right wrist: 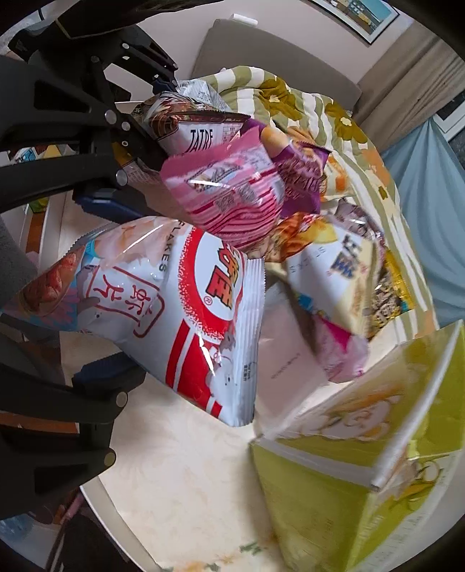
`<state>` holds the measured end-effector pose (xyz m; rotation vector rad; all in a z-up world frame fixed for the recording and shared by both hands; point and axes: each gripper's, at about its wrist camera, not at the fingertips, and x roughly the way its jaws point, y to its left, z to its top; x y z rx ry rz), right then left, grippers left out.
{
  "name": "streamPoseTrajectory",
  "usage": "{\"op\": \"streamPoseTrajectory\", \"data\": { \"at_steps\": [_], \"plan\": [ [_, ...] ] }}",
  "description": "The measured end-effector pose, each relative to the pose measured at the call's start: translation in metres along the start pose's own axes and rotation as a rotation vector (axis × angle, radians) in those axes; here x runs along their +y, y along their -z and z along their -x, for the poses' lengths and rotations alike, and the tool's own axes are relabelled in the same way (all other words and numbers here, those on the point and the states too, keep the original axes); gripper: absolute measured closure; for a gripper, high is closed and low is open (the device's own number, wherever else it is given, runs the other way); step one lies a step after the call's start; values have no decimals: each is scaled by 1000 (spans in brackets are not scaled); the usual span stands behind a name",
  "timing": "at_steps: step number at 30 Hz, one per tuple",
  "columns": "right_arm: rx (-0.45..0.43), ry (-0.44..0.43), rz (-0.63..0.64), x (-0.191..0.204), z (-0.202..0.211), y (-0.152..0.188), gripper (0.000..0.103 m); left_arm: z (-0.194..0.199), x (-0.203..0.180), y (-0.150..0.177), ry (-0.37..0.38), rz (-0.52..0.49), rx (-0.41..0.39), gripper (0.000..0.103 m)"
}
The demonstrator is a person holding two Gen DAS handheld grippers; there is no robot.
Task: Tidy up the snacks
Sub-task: 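Grasp the black-red bag with the left tool while the right tool grasps the red-white shrimp-chip bag, then drop the black-red bag into the yellow box with the left tool while the right tool drops the shrimp-chip bag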
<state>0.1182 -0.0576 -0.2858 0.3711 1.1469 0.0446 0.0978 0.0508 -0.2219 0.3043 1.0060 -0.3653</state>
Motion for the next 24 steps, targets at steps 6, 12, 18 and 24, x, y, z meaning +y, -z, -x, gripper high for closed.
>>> {"op": "streamPoseTrajectory", "data": {
  "at_steps": [6,12,18,24],
  "plan": [
    [-48,3,14,5,32,-10,44,38,2,-14,23,37,-44,47],
    [-139,20,84,8,75,-27,44,69,-3,-48,3,57,-115,47],
    [-208,3,132,-4,104,-62,44,77,-24,-90,-20,95,-159,47],
    [-224,-40,216,-42,121,-108,44,71,-59,-146,-69,185,-202,47]
  ]
}}
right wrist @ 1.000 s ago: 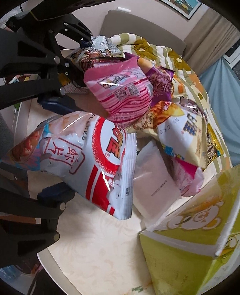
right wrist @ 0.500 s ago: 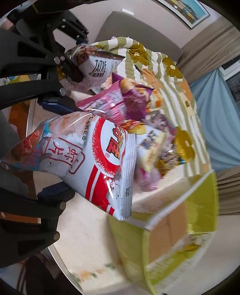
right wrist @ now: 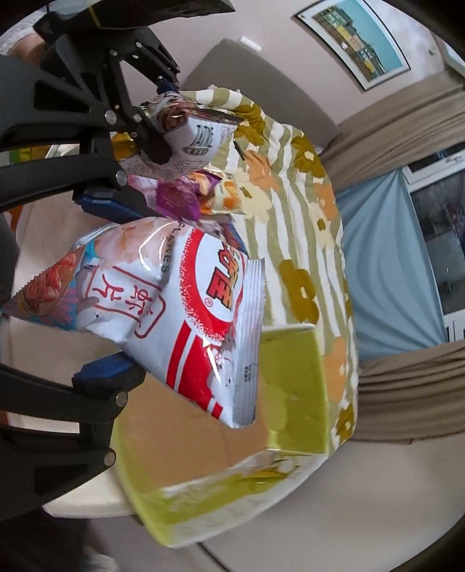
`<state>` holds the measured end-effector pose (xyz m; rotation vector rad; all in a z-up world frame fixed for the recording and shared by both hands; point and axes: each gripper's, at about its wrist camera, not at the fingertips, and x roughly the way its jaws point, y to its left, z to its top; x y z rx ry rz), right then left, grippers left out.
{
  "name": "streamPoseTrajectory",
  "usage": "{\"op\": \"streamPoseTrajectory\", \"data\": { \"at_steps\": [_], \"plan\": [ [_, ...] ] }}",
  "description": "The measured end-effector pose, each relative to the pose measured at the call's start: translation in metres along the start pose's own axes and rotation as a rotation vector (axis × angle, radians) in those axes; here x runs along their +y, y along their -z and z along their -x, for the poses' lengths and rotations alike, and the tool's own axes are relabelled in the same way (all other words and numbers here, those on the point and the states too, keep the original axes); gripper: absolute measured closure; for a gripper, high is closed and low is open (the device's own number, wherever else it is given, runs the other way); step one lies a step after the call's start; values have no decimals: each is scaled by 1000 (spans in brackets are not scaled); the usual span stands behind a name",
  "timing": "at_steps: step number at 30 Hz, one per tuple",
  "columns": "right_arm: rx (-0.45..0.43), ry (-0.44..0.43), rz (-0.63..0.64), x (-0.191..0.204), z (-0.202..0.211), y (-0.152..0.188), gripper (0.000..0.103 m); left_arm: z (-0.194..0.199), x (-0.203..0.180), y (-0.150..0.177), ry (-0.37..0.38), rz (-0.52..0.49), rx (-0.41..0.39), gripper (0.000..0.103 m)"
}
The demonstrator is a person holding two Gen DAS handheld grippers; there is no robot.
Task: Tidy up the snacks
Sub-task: 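Drop the black-red bag into the yellow box with the left tool while the right tool drops the shrimp-chip bag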
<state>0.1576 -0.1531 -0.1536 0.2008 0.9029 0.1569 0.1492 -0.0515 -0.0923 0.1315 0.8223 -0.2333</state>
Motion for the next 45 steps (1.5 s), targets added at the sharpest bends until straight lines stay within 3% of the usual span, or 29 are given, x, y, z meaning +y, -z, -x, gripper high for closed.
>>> {"op": "streamPoseTrajectory", "data": {
  "at_steps": [12,21,27,29,31,37,45],
  "plan": [
    [-3,-59,146,-98,2,-80,44,-49,-98,-101,-31,78,-31,47],
    [37,10,130,-161,-21,-120,44,-126,-152,-156,32,35,95,47],
    [62,60,55,-189,-31,-124,44,-172,-168,-164,67,-27,177,43],
    [67,69,31,-194,-31,-122,44,-183,-171,-165,64,-46,194,15],
    [73,81,11,-199,-32,-119,44,-187,-173,-166,44,-56,180,0],
    [89,111,-42,-210,-34,-108,44,-185,-159,-153,56,-52,196,0],
    [103,107,-60,-208,-37,-103,44,-163,-125,-128,81,48,209,0]
  ]
}}
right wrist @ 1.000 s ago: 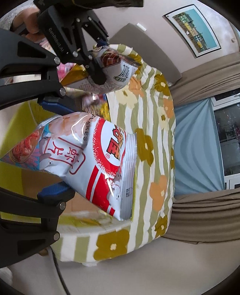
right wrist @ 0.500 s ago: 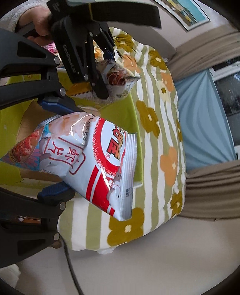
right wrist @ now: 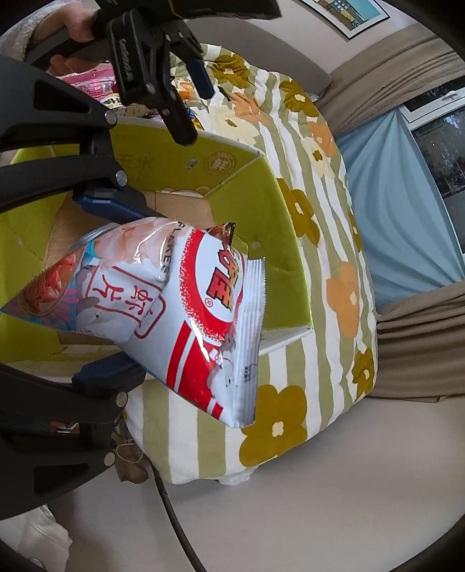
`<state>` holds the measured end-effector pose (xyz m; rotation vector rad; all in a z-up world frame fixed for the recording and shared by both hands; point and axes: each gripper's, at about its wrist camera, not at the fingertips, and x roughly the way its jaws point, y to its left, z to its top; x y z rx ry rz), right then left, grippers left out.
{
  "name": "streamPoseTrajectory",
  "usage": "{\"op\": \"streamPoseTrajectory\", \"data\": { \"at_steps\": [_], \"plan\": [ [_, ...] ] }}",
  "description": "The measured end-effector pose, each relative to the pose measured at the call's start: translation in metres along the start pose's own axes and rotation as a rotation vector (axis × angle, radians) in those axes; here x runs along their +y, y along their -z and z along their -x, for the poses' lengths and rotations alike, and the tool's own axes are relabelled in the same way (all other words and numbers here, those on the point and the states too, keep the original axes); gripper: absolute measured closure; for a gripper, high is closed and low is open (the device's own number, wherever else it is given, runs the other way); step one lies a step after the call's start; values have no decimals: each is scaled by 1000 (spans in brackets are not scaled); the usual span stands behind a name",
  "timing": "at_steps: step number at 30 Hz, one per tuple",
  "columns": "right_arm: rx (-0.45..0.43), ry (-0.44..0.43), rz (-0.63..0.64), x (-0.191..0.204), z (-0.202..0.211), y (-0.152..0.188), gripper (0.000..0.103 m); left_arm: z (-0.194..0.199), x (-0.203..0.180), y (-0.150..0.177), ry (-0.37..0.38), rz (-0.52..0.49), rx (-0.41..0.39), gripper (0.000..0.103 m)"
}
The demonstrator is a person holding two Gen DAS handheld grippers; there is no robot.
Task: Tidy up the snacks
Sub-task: 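Drop the black-red bag into the yellow box with the left tool while the right tool drops the shrimp-chip bag, then move both tools back toward the snack pile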
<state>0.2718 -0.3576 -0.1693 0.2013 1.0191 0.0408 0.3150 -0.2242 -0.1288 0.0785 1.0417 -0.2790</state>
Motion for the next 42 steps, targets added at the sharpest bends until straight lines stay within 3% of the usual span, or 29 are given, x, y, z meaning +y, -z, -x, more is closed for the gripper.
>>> {"op": "streamPoseTrajectory", "data": {
  "at_steps": [9,13,15,18,24,33,42],
  "plan": [
    [16,-117,113,37,-27,-24,42,16,20,7,-34,43,-24,0],
    [21,-128,155,49,-45,-28,14,16,29,14,-48,62,-13,0],
    [6,-132,145,49,-45,-24,7,15,32,20,-55,74,-5,0],
    [-48,-125,132,42,-35,-11,6,17,36,28,-54,94,1,0],
    [-21,-97,128,30,-21,3,6,23,33,36,-58,114,-4,0],
    [-72,-88,169,22,11,6,6,55,22,44,-101,117,-51,0],
    [-91,-177,227,39,34,18,6,110,32,82,-169,160,-73,0]
  ]
}}
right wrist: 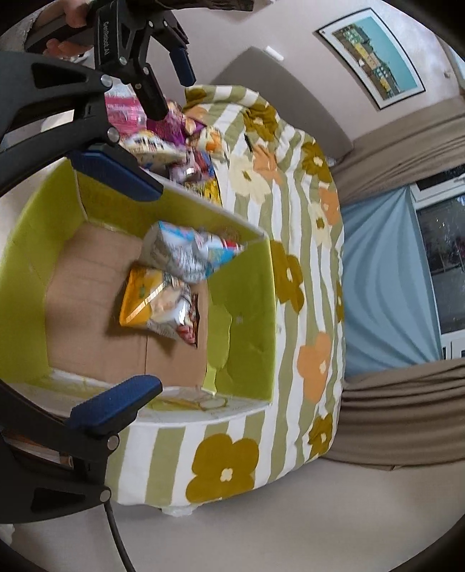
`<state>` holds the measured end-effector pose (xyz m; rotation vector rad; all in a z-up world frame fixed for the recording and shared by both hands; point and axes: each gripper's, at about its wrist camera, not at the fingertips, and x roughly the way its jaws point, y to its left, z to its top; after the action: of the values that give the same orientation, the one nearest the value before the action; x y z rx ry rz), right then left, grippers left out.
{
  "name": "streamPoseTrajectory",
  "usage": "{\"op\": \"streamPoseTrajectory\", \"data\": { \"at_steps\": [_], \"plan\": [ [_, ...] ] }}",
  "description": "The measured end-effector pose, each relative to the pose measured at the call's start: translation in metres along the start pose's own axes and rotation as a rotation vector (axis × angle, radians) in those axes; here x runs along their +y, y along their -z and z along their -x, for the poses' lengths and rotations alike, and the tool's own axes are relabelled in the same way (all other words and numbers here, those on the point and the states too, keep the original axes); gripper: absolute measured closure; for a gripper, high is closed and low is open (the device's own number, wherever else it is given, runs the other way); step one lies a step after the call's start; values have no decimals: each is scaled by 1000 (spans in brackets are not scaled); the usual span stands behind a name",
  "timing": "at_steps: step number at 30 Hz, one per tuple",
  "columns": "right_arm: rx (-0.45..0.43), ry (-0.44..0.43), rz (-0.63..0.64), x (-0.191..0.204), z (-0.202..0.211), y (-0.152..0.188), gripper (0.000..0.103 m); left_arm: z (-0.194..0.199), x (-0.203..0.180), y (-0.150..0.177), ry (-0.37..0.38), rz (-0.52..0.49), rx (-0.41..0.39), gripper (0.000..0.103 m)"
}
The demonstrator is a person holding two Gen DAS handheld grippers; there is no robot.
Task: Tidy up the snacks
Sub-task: 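Move both tools back toward the snack pile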
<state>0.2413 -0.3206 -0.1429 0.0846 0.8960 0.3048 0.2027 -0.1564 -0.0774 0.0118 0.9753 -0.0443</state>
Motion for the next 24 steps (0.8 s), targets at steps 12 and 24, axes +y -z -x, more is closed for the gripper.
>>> {"op": "streamPoseTrajectory", "data": {
  "at_steps": [12,24],
  "plan": [
    [-59,-48,19,87,26,35,6,61,116,72,-31,76,-33,0],
    [-40,-63,-78,209,-4,83,6,56,255,134,53,121,56,0]
  ]
}}
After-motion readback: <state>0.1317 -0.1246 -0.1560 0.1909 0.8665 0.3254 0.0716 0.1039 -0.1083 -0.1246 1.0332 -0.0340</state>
